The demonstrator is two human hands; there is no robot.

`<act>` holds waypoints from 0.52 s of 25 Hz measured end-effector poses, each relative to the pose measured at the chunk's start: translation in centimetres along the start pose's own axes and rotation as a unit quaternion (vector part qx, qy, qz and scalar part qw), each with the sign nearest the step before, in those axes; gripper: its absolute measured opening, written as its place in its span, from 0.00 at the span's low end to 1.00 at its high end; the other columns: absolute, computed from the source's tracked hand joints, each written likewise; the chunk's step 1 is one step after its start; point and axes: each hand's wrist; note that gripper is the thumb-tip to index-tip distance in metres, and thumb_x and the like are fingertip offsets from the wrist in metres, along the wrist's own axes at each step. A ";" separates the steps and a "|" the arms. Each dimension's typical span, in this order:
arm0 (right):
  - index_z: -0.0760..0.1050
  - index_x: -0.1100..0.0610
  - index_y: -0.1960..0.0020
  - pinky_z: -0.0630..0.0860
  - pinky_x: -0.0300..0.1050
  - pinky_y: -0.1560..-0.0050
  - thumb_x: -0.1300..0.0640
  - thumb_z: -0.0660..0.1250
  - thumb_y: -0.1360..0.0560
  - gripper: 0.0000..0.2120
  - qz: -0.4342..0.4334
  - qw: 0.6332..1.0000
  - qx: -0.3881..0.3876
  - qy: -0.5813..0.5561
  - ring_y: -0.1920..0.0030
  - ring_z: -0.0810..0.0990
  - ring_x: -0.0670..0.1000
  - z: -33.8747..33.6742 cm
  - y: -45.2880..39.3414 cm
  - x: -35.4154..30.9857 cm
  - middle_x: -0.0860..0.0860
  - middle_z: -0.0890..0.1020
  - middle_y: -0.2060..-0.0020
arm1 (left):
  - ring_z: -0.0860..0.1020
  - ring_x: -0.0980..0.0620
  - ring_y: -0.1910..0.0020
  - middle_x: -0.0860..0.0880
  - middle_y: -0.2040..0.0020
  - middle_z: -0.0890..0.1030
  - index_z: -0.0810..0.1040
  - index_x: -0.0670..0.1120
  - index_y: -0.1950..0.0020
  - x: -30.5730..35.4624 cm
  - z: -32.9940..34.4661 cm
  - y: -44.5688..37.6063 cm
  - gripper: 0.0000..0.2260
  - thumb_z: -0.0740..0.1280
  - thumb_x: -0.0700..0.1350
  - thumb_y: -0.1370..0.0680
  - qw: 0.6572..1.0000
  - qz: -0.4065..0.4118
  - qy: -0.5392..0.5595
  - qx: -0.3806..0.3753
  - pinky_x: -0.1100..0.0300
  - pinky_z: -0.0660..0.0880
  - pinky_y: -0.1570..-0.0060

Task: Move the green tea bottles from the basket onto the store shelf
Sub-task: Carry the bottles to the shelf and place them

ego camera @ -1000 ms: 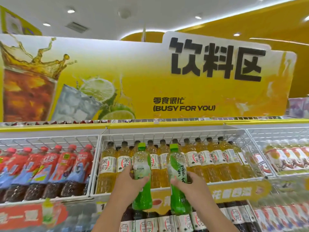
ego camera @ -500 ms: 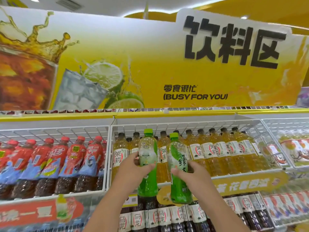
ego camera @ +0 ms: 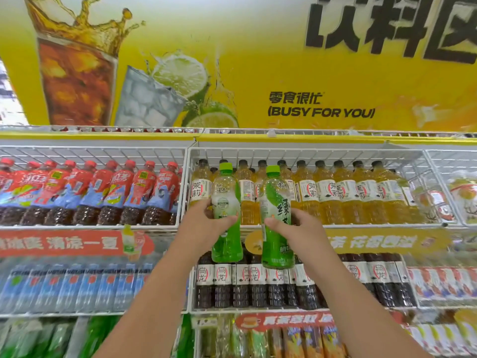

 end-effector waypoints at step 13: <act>0.81 0.46 0.47 0.83 0.48 0.59 0.44 0.80 0.32 0.16 0.021 0.983 -0.183 -0.004 0.56 0.85 0.48 -0.1 8.3 3.0 0.45 0.86 0.52 | 0.81 0.56 0.49 0.55 0.43 0.81 0.75 0.56 0.31 -1.3 -0.4 17.1 0.30 0.79 0.59 0.30 0.977 -0.120 -0.043 0.172 0.59 0.78 0.55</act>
Point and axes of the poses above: each hand's wrist, its own y-axis away from the middle knuckle, its own z-axis out of the palm, x = y × z
